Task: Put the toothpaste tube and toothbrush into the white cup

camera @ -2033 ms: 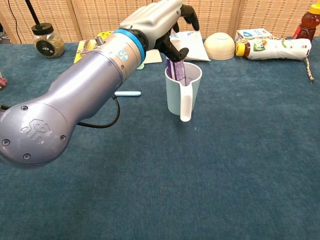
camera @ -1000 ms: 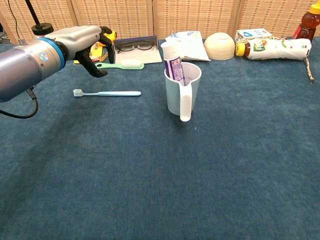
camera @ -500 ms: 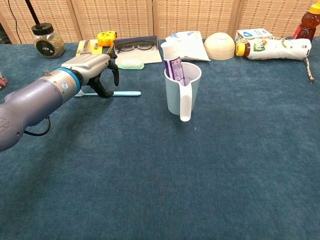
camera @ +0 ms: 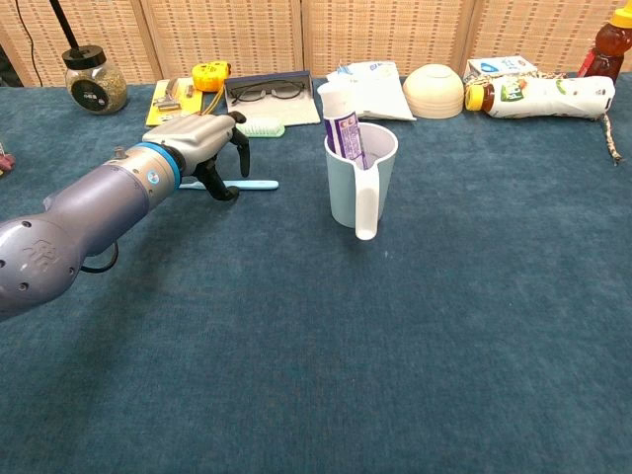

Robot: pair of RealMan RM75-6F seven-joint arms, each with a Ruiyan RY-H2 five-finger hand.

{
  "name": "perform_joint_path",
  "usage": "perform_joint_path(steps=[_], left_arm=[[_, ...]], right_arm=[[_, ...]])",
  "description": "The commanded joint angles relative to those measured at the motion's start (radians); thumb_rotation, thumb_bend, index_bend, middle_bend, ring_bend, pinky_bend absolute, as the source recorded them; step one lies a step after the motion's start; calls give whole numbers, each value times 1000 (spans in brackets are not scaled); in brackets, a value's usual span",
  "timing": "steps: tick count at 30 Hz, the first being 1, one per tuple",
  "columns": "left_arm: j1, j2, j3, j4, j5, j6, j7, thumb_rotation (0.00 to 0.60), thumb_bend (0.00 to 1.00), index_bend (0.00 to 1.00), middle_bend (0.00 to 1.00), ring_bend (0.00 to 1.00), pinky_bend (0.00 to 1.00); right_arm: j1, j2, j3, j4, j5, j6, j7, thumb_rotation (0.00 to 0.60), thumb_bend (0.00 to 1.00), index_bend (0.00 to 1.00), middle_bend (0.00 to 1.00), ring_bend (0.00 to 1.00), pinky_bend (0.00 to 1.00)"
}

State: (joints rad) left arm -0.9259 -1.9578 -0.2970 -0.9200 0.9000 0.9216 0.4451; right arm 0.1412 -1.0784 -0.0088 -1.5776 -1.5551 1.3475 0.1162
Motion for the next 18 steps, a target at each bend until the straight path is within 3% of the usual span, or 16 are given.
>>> perform_joint_path(steps=[1,10,18], left_arm=[[-3,-11,-6,13,-4,-5,3,600,345,468,0,0,0],[-15,-37,-25,52,-27,-27,36,600,350,475,0,0,0],[-12,-42,-34,48,-22,-13,47,600,430,571,0,0,0]], right_arm=[[1,-1,0,1,1,-2,0,600,0,0,0,0,0],[1,3,3,2,7,-2,10,600,0,0,0,0,0],[0,6,4,3,6,4,17,600,0,0,0,0,0]])
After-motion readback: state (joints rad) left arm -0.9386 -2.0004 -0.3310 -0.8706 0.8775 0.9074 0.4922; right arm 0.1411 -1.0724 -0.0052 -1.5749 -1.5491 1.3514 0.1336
